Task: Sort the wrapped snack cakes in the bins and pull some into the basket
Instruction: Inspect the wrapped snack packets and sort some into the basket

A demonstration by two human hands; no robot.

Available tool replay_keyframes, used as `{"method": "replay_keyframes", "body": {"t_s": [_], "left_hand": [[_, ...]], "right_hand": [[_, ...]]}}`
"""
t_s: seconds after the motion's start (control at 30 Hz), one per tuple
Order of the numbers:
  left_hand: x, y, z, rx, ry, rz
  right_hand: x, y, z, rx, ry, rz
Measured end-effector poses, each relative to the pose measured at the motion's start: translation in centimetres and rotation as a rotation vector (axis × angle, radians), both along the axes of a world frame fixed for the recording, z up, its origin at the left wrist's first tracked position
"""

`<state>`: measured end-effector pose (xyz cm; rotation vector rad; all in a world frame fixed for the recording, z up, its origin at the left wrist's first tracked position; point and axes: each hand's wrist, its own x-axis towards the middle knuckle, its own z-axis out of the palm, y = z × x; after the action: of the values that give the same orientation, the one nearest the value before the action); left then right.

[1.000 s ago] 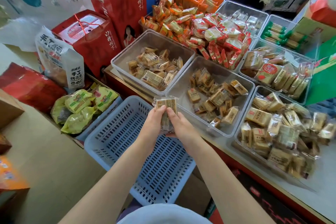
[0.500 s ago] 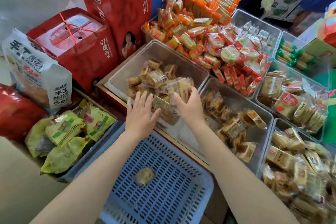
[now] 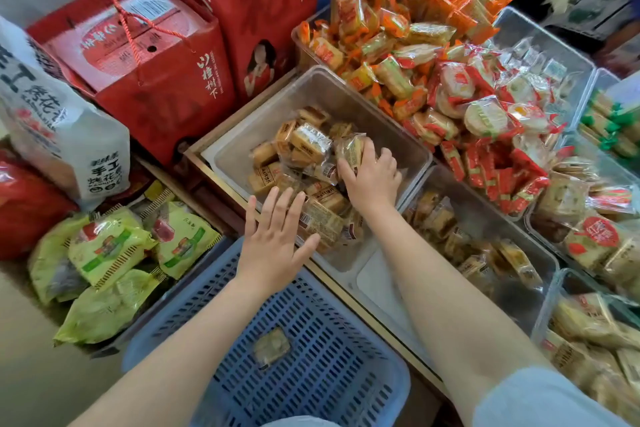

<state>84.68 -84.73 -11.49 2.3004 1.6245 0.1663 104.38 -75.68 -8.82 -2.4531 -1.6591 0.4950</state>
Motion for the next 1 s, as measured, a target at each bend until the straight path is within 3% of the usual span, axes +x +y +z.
{"method": "replay_keyframes", "body": {"t_s": [0.23,0.37,0.43,0.5,0.57,0.63,0.7,1.0], "left_hand": [[-0.2,0.0,0.0,-0.001,0.042,0.002],[0.8,-0.1,0.9,-0.009,-0.012,0.047],[3.0,-0.2,1.8,0.062,-0.074,-0.038],[6.4,-0.4,2.4,0.123,-0.122,-0.187],[9.6,-0.5,2.6,0.089,-0.099,-0.287],[11.6,-0.5,2.5,-0.008,-0.026,-0.323],[12.3,-0.5,2.0,-0.098,0.053,-0.34],[12.3,-0.3,1.6,-0.177,0.029,-0.315]], "right_hand": [[0.3,-0.6,0.8,0.011,0.192,0.037],[1.8,-5.2,3.4,0.351,0.402,-0.034],[3.3,-8.3,3.7,0.445,0.45,-0.148],[5.4,-11.2,3.2,0.396,0.497,-0.326],[7.6,-13.6,1.9,0.212,0.531,-0.497],[9.4,-15.4,-0.3,-0.055,0.541,-0.549],[10.3,-16.4,-3.0,-0.195,0.541,-0.523],[10.4,-13.4,-9.3,-0.221,0.603,-0.604]]}}
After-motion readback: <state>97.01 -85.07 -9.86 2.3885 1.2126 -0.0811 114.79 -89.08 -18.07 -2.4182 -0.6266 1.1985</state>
